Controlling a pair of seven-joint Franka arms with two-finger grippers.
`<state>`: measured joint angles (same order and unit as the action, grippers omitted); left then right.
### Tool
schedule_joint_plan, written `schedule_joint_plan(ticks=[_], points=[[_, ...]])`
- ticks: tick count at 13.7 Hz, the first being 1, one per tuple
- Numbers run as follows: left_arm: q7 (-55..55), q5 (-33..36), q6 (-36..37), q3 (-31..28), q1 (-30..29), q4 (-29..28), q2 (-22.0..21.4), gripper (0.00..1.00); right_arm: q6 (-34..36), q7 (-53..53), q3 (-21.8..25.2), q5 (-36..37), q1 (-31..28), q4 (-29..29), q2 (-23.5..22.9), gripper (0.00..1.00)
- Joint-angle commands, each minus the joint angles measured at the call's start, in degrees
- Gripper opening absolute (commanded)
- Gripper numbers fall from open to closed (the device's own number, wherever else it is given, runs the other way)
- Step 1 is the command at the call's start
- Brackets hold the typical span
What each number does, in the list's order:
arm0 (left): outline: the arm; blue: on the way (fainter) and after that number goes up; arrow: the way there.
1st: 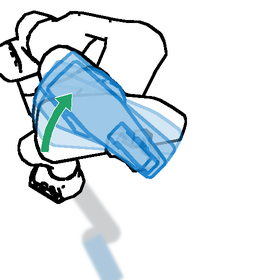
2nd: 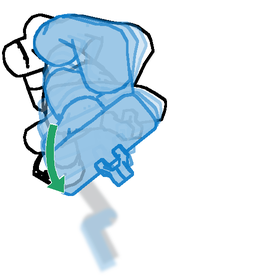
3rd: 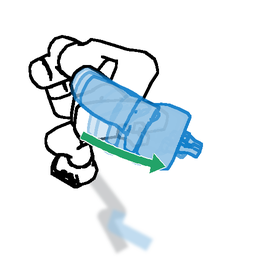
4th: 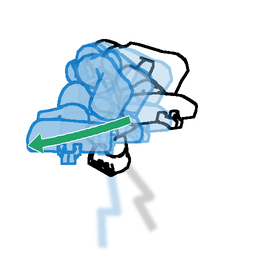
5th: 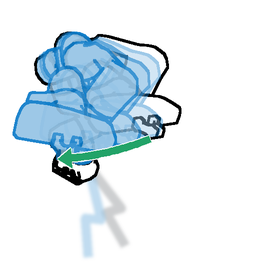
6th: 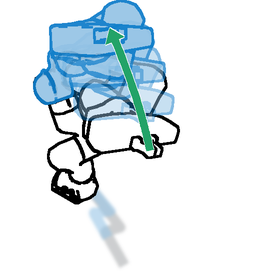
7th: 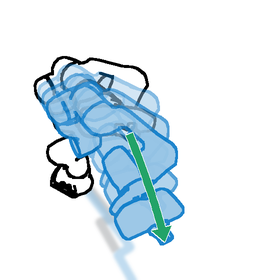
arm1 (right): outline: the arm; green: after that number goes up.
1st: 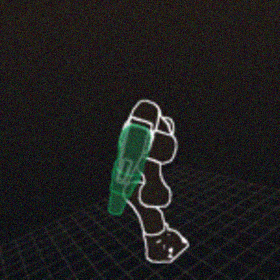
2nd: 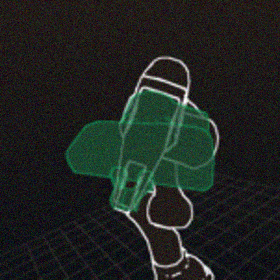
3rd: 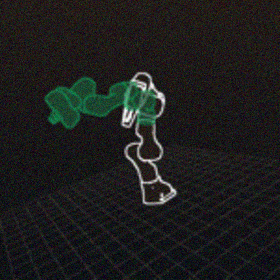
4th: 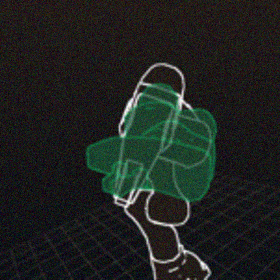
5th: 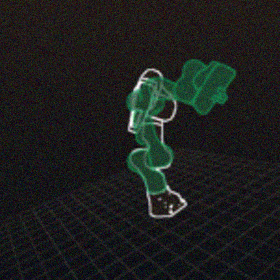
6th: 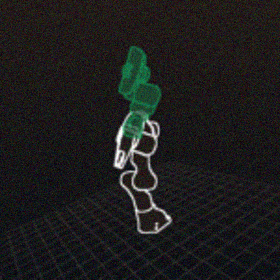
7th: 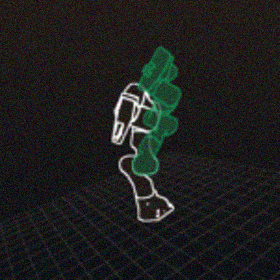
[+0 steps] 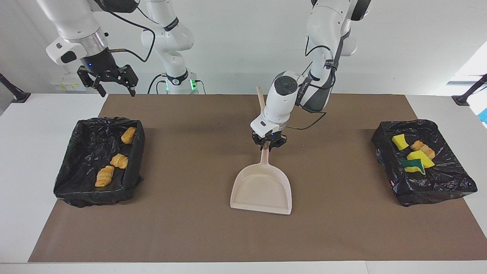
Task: Sweep and dump trash in bin
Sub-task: 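Bring the empty dustpan back to the table center with the left gripper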
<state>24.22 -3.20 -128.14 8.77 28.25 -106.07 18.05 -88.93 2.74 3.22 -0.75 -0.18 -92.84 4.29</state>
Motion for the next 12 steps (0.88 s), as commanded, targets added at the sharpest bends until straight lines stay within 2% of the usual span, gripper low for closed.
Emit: schedule_joint_plan(ticks=[1, 2, 3, 4, 7, 12], points=[[0.4, -1.4, -1.8, -1.1, 1.3, -3.6, -2.8, 0.00, -0.7, -1.2, -0.2, -0.5, -0.1, -1.2, 1.0, 1.00], [0.9, -1.4, -1.8, -1.1, 1.1, -3.7, -2.8, 0.16, -0.7, -1.2, -0.2, -0.5, -0.1, -1.2, 1.0, 1.00], [1.3, -1.9, -2.3, -1.2, 1.0, -3.5, -2.8, 0.64, -0.7, -1.2, -0.2, -0.5, -0.1, -1.2, 1.0, 1.00], [1.4, -2.2, -2.8, -1.3, 0.9, -3.4, -2.7, 1.00, -0.7, -1.2, -0.2, -0.5, -0.1, -1.2, 1.0, 1.00], [1.4, -2.2, -0.6, -1.9, 0.1, -3.1, -3.8, 1.00, -0.7, -1.2, -0.2, -0.5, -0.1, -1.2, 1.0, 1.00], [0.7, -1.6, 3.6, -2.1, -8.6, -1.4, -7.6, 1.00, -0.7, -1.2, -0.2, -0.5, -0.1, -1.2, 1.0, 1.00]])
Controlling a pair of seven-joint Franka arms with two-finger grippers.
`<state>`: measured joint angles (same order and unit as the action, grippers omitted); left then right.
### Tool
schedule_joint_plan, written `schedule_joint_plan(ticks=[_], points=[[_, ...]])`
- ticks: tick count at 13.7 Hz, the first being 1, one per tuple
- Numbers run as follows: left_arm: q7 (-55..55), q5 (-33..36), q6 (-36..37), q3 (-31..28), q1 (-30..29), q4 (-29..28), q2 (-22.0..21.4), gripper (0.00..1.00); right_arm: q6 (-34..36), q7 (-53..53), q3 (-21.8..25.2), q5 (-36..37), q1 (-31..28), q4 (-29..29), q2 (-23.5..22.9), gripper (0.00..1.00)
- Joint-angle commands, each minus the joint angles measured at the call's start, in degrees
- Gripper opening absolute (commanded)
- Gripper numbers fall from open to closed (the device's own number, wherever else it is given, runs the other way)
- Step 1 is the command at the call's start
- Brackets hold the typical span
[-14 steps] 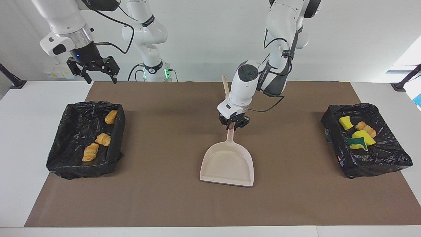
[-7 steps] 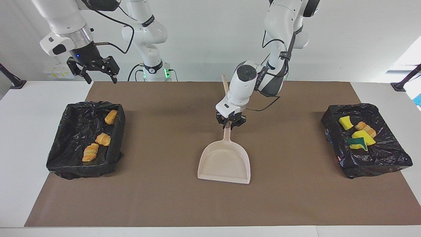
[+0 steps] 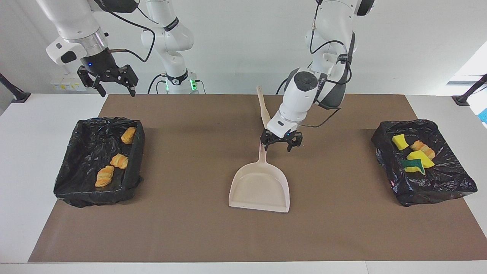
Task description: Sweep and dump trash in bin
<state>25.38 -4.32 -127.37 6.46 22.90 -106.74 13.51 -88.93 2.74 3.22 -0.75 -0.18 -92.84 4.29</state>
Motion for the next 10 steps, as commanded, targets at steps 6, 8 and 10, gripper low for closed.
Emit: schedule_joint_plan(ticks=[6, 8, 10], points=[[-15.4, 0.5, 15.6, 0.1, -15.2, -0.7, -9.5, 1.00, -0.7, -1.2, -0.2, -0.5, -0.1, -1.2, 1.0, 1.00], [-19.6, 1.2, 18.3, 0.1, -18.9, -0.7, -11.0, 1.00, -0.7, -1.2, -0.2, -0.5, -0.1, -1.2, 1.0, 1.00], [-20.3, 2.4, 21.2, 0.1, -21.7, 1.2, -12.5, 1.00, -0.7, -1.2, -0.2, -0.5, -0.1, -1.2, 1.0, 1.00]])
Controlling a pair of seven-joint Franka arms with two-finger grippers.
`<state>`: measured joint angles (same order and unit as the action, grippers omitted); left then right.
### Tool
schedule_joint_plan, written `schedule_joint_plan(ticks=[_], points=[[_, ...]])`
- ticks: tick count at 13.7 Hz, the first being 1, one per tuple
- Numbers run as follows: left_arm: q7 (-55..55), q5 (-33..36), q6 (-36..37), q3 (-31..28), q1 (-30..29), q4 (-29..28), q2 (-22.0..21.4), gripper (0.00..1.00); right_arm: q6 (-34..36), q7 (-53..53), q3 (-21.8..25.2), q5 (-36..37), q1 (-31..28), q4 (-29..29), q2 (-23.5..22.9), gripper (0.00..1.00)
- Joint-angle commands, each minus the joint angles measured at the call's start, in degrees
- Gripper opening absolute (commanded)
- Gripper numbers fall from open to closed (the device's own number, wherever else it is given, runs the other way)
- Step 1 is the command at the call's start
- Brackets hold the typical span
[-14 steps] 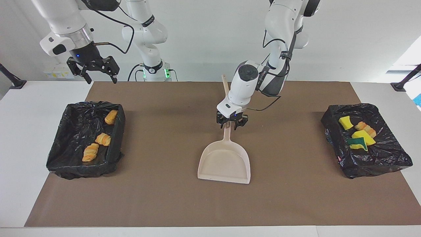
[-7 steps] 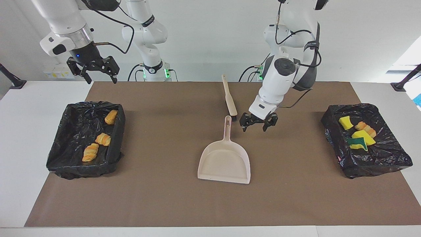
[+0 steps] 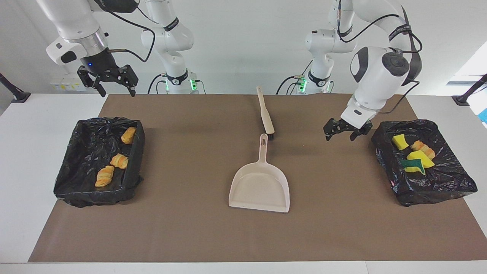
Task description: Sweep and dump trash in bin
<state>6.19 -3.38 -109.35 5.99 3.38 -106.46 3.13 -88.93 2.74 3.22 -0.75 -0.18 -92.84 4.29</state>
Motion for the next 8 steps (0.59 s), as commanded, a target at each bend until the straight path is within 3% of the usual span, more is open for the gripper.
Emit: schedule_joint_plan(ticks=[1, 4, 8], points=[[-1.3, 2.1, 5.8, 0.6, -2.7, 3.0, -2.2, 1.00, -0.7, -1.2, -0.2, -0.5, -0.1, -1.2, 1.0, 1.00], [-3.7, 3.0, 15.1, -0.3, -2.8, 9.9, -2.4, 1.00, -0.7, -1.2, -0.2, -0.5, -0.1, -1.2, 1.0, 1.00], [-5.1, 2.9, 19.4, -1.2, -2.7, 11.5, -8.7, 1.00, -0.7, -1.2, -0.2, -0.5, -0.1, -1.2, 1.0, 1.00]])
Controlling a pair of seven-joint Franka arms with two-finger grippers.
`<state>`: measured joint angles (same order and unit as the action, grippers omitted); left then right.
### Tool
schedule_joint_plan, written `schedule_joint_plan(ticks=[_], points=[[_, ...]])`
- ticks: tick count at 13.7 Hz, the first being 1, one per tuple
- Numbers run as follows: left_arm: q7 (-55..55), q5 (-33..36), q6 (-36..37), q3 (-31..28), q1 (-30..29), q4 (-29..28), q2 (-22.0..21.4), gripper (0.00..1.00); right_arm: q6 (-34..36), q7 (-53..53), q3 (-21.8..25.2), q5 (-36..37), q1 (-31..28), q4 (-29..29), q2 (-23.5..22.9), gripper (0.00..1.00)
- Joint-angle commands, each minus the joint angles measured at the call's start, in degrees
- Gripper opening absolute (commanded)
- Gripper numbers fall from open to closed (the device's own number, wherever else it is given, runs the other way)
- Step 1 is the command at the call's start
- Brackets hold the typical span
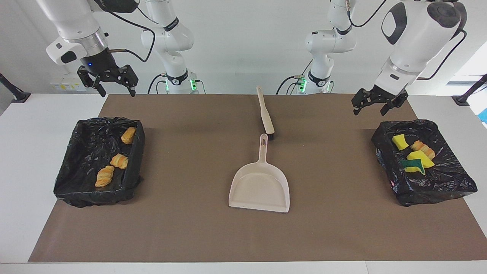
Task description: Sweep and dump trash in bin
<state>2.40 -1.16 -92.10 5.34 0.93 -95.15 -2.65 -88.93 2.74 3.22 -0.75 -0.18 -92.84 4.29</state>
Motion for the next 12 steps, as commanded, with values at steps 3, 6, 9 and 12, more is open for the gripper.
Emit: schedule_joint_plan(ticks=[3, 6, 9, 12], points=[[-1.2, 0.9, 6.5, -0.2, -0.3, 3.1, -3.0, 1.00, -0.7, -1.2, -0.2, -0.5, -0.1, -1.2, 1.0, 1.00], [-1.3, 0.8, 7.3, -1.4, -0.2, 2.5, -3.9, 1.00, -0.5, -1.2, -0.2, -0.1, -0.1, -1.2, 1.0, 1.00], [-1.3, 0.7, 7.2, -1.3, 0.0, 2.5, -3.9, 1.00, -0.6, -0.8, -0.2, 0.6, 0.0, -1.2, 1.0, 1.00], [-1.3, 0.6, 6.6, -1.3, -0.2, 1.9, -4.1, 1.00, -0.5, -0.8, -0.4, 0.6, 0.0, -1.3, 1.0, 1.00]])
